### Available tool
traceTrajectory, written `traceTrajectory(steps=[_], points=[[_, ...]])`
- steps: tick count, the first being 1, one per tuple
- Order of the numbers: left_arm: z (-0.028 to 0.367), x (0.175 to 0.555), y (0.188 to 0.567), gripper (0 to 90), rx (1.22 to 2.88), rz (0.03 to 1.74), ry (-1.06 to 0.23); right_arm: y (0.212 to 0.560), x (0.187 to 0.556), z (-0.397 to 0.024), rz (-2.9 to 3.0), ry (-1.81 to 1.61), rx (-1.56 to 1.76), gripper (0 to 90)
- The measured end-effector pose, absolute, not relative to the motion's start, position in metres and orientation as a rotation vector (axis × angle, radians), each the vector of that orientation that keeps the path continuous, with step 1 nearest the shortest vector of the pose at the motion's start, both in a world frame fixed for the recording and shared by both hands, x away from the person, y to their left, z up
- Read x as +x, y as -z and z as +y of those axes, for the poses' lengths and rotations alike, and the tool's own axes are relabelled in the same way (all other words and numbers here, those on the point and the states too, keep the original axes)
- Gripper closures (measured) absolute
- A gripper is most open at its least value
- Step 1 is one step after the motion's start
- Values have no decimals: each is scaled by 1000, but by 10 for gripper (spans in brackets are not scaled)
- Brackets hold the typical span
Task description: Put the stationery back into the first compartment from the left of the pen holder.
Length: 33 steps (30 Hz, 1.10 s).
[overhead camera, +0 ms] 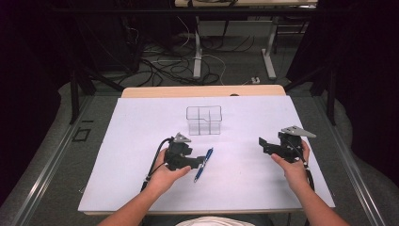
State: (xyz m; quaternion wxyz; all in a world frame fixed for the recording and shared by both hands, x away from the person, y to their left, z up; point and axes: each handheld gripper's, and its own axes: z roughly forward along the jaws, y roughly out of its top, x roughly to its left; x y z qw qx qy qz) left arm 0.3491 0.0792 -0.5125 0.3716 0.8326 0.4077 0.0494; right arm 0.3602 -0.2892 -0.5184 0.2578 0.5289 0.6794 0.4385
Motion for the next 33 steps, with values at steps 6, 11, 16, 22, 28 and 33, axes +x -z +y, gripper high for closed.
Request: traceTrajectory(steps=[6, 11, 16, 22, 28, 33], points=[[72, 345, 518, 439, 2139, 1080, -80, 518, 360, -289, 1842, -1189, 1433, 146], [72, 346, 523, 464, 2142, 1110, -61, 518, 359, -289, 1843, -1190, 1441, 146], [73, 349, 528, 486, 2155, 1140, -24, 518, 360, -289, 1844, -1190, 1430, 146], [72, 351, 535, 532, 2167, 1190, 42, 518, 360, -289, 1844, -1189, 1432, 146], [70, 353, 540, 574, 2192, 1226, 93, 518, 360, -290, 1844, -1188, 1432, 146], [70, 354, 542, 589, 2187, 1235, 115, 518, 360, -290, 1845, -1188, 1432, 146]])
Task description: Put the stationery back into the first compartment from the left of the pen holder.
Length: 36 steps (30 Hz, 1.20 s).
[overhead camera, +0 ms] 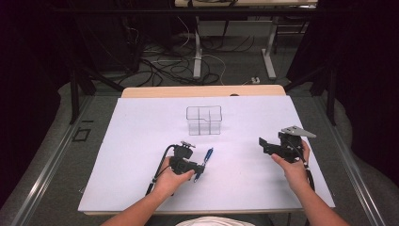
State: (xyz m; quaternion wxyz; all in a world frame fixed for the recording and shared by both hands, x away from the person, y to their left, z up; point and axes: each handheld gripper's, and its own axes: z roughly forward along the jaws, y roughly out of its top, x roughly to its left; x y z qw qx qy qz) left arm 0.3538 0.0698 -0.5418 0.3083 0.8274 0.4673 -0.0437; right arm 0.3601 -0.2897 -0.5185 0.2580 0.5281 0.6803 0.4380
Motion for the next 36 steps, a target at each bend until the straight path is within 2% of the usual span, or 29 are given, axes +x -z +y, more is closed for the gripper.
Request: traceTrajectory(steps=[20, 36], points=[[62, 354, 541, 759, 2218, 1273, 131, 519, 360, -288, 1846, -1188, 1441, 146], [56, 352, 539, 789, 2243, 1307, 97, 519, 361, -288, 1853, -1184, 1428, 147]])
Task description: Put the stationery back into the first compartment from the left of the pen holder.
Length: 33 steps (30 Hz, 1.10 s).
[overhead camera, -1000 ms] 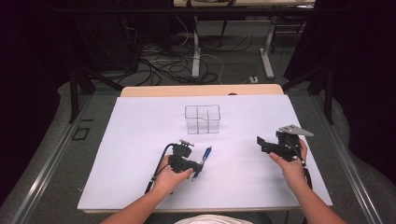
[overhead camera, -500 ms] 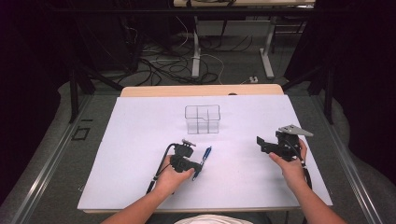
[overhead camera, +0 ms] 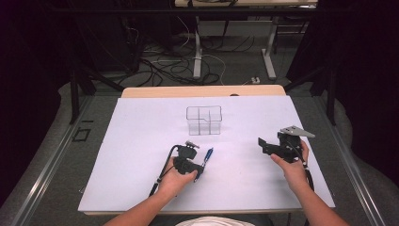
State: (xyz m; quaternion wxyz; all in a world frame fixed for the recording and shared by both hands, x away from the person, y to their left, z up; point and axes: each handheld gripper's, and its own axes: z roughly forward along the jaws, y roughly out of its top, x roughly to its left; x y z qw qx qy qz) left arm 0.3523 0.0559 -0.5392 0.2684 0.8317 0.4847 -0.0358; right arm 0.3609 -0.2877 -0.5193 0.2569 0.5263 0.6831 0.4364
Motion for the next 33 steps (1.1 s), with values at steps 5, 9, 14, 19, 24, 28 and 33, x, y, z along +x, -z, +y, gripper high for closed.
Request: traceTrajectory(steps=[5, 9, 14, 19, 24, 28, 33], points=[[56, 354, 539, 794, 2232, 1315, 113, 520, 361, -288, 1853, -1185, 1429, 147], [58, 355, 540, 796, 2220, 1325, 136, 520, 361, -287, 1856, -1187, 1424, 147], [59, 357, 539, 798, 2235, 1306, 146, 520, 361, -287, 1855, -1188, 1430, 147], [60, 357, 539, 799, 2246, 1291, 148, 519, 361, -287, 1856, -1186, 1421, 147], [65, 359, 537, 799, 2227, 1293, 160, 519, 360, -287, 1854, -1186, 1418, 146], [70, 361, 532, 799, 2209, 1285, 158, 518, 360, -285, 1861, -1180, 1400, 146], [77, 362, 524, 799, 2197, 1265, 166, 513, 356, -279, 1875, -1151, 1323, 146]])
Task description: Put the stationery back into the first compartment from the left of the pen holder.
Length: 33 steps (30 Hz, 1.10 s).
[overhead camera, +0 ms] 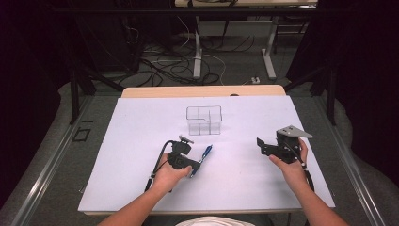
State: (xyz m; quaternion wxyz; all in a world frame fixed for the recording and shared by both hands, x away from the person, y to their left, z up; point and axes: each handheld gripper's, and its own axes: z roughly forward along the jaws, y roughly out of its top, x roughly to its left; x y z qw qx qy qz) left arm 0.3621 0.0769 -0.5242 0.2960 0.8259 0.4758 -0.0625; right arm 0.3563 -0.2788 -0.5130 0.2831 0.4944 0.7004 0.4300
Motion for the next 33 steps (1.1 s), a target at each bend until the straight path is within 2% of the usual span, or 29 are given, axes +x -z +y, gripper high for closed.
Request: traceTrajectory(steps=[21, 27, 33], points=[[97, 364, 505, 799, 2180, 1213, 177, 509, 342, -237, 2047, -1050, 956, 137], [101, 365, 503, 799, 2177, 1208, 189, 509, 338, -222, 2090, -1012, 778, 160], [102, 366, 502, 799, 2188, 1188, 194, 507, 334, -210, 2123, -985, 605, 219]])
